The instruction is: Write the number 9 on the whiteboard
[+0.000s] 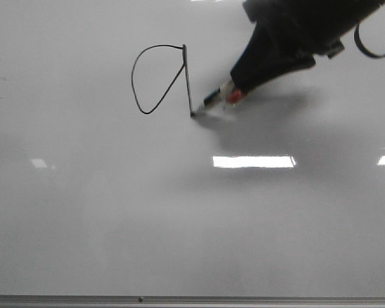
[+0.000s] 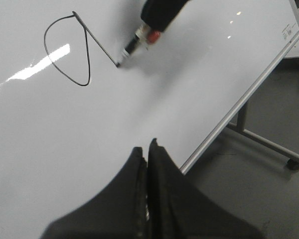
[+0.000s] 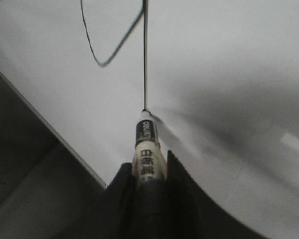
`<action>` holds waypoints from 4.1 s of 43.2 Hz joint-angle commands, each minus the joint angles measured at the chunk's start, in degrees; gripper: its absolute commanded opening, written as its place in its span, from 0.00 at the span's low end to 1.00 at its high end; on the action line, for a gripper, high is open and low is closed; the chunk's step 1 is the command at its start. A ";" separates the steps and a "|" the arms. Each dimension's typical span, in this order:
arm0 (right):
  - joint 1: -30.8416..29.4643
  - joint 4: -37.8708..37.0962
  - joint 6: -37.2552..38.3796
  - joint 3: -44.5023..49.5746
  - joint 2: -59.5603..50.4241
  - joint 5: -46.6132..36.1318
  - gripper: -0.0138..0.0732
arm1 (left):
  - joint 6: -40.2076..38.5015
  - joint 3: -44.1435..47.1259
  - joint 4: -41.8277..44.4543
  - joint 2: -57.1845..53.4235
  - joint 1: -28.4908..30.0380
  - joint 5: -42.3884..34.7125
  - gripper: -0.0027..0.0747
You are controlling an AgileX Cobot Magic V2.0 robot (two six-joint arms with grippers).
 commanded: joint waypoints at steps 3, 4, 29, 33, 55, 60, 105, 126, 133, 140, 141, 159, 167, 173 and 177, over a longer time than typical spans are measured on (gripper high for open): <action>0.77 -0.19 -0.14 3.15 0.85 -7.07 0.09 | -0.70 -1.57 -1.61 0.04 0.09 -3.69 0.01; 1.04 -0.19 -0.14 3.44 1.19 -7.07 0.09 | -0.70 -1.57 -1.61 0.04 0.09 -3.69 0.01; 13.43 -2.18 -7.57 -9.65 -12.23 23.41 0.09 | 3.20 -2.94 -6.20 0.69 0.09 2.22 0.13; 15.49 -5.22 -11.27 -12.16 -12.23 26.72 0.09 | 4.10 -5.24 -6.23 3.19 0.09 6.35 0.44; 25.78 -11.37 -15.40 -14.06 -12.23 25.52 0.09 | 20.48 -15.01 -14.44 16.98 0.09 18.81 0.62; 25.78 -11.25 -15.40 -14.06 -12.23 25.52 0.09 | 22.73 -15.26 -17.09 16.98 0.09 19.45 0.51; 25.78 -6.92 -15.40 -14.06 -12.23 25.29 0.12 | 24.06 -15.26 -20.84 21.00 0.09 20.32 0.01; 25.65 -3.42 -15.34 -14.06 -13.98 21.73 0.85 | 24.06 -15.26 -20.84 21.00 0.09 19.85 0.01; 24.50 -5.17 -13.02 -13.90 -18.24 18.07 0.85 | 22.17 -15.26 -17.49 21.00 0.09 15.53 0.01; 20.04 -8.14 -7.90 -9.48 -25.48 15.42 0.82 | 11.95 -15.26 -9.32 21.00 0.09 5.39 0.01; 19.58 -8.30 -7.51 -8.84 -26.66 15.04 0.81 | 10.63 -15.26 -8.28 21.00 0.09 4.25 0.01; 3.92 -8.63 4.92 21.73 -60.66 -3.84 0.45 | -14.40 -14.02 2.18 21.62 14.73 -8.30 0.01; 0.44 -8.63 5.80 31.87 -72.96 -8.38 0.19 | -14.38 -11.52 2.18 23.56 25.47 -8.55 0.01; 0.29 -8.58 5.80 35.74 -76.86 -8.39 0.09 | -14.38 -9.16 2.18 26.87 29.96 -10.82 0.01; 0.29 -8.58 5.80 36.87 -76.94 -8.08 0.09 | -14.38 -8.20 2.18 29.27 30.61 -14.12 0.01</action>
